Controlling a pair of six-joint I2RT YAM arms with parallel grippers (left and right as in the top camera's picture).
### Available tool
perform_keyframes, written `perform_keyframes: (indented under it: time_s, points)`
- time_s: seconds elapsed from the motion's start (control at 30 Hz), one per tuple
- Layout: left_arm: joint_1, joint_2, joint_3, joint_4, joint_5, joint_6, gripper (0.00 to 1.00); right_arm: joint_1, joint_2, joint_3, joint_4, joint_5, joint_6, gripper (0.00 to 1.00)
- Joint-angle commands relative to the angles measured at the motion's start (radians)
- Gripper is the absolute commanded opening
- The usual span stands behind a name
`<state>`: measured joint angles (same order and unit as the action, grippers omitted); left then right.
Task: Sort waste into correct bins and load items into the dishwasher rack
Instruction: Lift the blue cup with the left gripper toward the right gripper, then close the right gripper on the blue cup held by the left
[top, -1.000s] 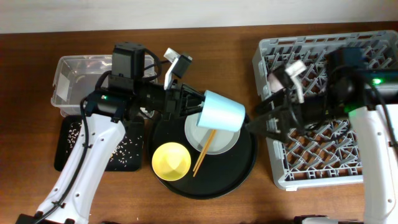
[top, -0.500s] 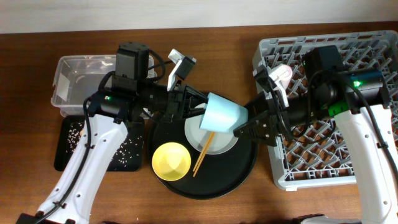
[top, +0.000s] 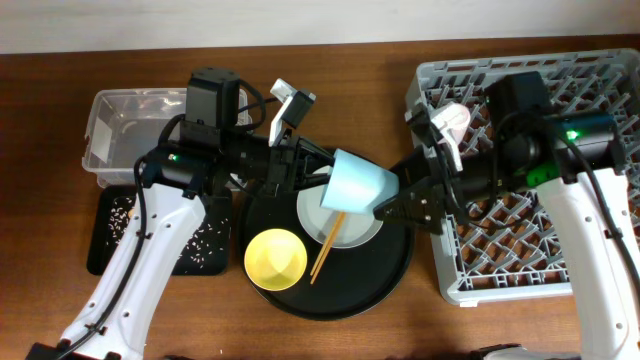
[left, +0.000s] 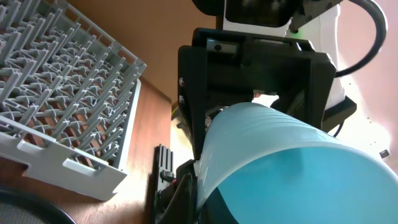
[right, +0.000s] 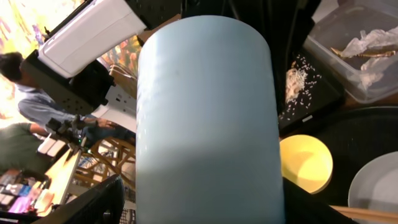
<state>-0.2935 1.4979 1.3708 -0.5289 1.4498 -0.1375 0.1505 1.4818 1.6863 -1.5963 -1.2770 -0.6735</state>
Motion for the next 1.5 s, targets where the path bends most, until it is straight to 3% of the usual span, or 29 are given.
perform_keyframes:
  time_s: [0.0, 0.1, 0.27, 0.6, 0.9, 1.47]
  points:
    - [-0.001, -0.004, 0.013, 0.006, 0.021, 0.021, 0.00, 0.050, -0.016, -0.005, 0.026, -0.013, -0.007, 0.77]
    - [-0.001, -0.004, 0.013, 0.006, 0.021, 0.021, 0.00, 0.060, -0.016, -0.005, 0.043, -0.010, -0.007, 0.74]
    - [-0.001, -0.004, 0.013, 0.006, 0.021, 0.021, 0.00, 0.060, -0.016, -0.005, 0.075, -0.010, -0.007, 0.55]
    - [-0.001, -0.004, 0.013, -0.027, 0.021, 0.025, 0.00, 0.059, -0.016, -0.005, 0.158, -0.008, -0.007, 0.54]
    - [-0.001, -0.004, 0.013, -0.269, 0.002, 0.245, 0.00, 0.058, -0.016, -0.005, 0.289, 0.048, 0.113, 0.55]
    - [-0.039, -0.004, 0.012, -0.302, -0.142, 0.245, 0.01, 0.058, -0.016, -0.004, 0.362, 0.052, 0.163, 0.55]
